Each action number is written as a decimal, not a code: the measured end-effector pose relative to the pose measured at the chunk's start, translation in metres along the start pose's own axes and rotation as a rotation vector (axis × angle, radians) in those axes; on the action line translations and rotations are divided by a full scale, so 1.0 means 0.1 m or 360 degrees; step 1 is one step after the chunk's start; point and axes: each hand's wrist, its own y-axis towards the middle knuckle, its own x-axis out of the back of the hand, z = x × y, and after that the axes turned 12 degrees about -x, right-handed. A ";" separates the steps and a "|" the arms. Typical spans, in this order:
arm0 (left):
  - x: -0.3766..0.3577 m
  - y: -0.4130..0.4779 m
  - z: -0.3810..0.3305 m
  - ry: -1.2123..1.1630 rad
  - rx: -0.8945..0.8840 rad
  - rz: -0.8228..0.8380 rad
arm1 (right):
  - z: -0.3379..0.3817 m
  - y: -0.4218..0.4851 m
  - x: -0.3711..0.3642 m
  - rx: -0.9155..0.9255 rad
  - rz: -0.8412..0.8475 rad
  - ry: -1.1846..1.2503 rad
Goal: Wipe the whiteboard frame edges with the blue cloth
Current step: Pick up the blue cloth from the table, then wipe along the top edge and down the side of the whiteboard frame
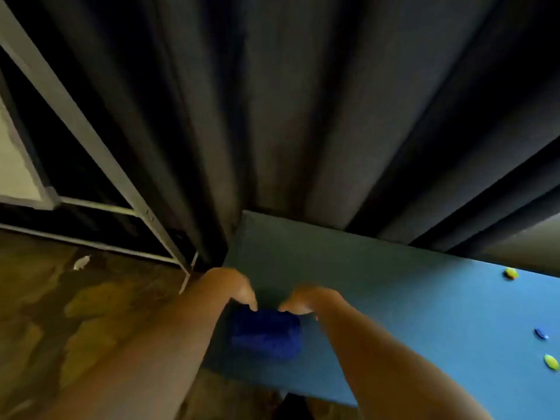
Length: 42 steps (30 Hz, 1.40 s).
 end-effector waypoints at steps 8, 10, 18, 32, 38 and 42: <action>-0.70 0.45 -0.01 -0.0472 0.0061 -0.0587 | 0.01 0.53 -0.53 -0.0083 -0.0194 0.0433; -0.69 0.41 0.01 -0.0605 0.0061 -0.0603 | 0.01 0.55 -0.52 -0.0077 -0.0124 0.0500; -0.54 -0.41 0.62 -0.1880 -0.0134 -0.0180 | 0.30 -0.03 -0.41 -0.0073 0.0574 0.1420; 0.04 -3.12 2.74 -0.2532 -0.0909 -0.1227 | 2.80 -2.01 0.06 0.1068 0.0586 0.1877; 0.67 -4.10 3.36 -0.2414 -0.1131 -0.1705 | 3.93 -2.79 0.63 0.1412 0.0359 0.1785; 1.19 -4.57 3.64 -0.2243 -0.1220 -0.1929 | 4.52 -3.14 1.12 0.1609 0.0209 0.1724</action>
